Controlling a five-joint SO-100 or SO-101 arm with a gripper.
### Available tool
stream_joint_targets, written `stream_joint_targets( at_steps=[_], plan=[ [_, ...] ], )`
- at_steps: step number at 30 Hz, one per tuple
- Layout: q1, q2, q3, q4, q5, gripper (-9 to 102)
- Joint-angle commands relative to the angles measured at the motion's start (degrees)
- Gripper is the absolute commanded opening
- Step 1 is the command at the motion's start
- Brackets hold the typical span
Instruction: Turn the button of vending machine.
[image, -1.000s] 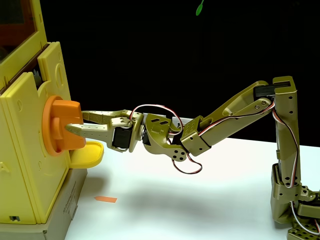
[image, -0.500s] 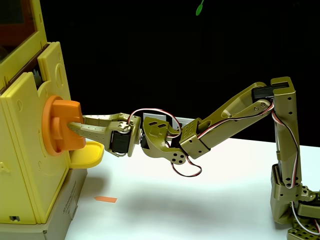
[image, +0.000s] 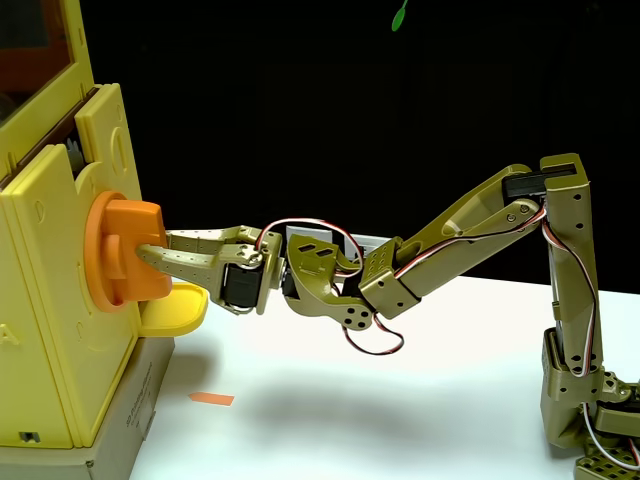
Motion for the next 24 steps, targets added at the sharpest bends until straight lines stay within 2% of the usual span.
stream_joint_targets(
  at_steps=[1, 10, 24],
  plan=[
    [-1.7, 1.6, 0.6, -2.1, 3.3, -1],
    [-1.7, 3.7, 1.6, -5.1, 24.7, -1],
    [-0.8, 5.4, 3.0, -5.8, 77.2, -1]
  ],
)
